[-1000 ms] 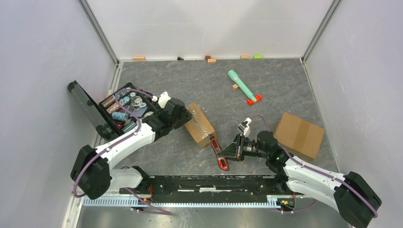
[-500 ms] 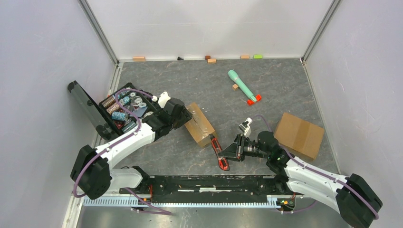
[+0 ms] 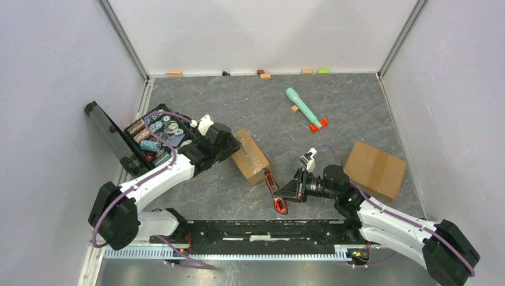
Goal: Unpack the express box
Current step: Cut the express box at the center of the board.
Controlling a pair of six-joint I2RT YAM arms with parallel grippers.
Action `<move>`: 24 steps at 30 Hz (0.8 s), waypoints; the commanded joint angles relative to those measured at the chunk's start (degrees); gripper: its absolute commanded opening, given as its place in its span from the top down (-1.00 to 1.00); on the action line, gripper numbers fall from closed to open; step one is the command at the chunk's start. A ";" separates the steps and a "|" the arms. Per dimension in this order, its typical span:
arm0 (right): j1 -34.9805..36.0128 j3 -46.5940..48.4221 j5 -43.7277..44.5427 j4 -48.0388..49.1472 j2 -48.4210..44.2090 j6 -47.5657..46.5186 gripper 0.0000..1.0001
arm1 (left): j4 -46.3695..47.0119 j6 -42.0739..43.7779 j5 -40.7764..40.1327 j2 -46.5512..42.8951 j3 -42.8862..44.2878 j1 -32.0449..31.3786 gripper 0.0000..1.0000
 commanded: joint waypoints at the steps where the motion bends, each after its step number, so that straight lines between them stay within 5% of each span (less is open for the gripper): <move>1: 0.11 2.36 1.69 1.17 -0.99 -0.65 1.00 | -5.87 1.97 4.79 2.21 -1.45 -0.31 0.26; 24: 0.11 2.50 2.61 0.08 -1.76 -1.34 1.00 | -5.87 1.74 5.34 1.39 -2.20 -0.21 0.26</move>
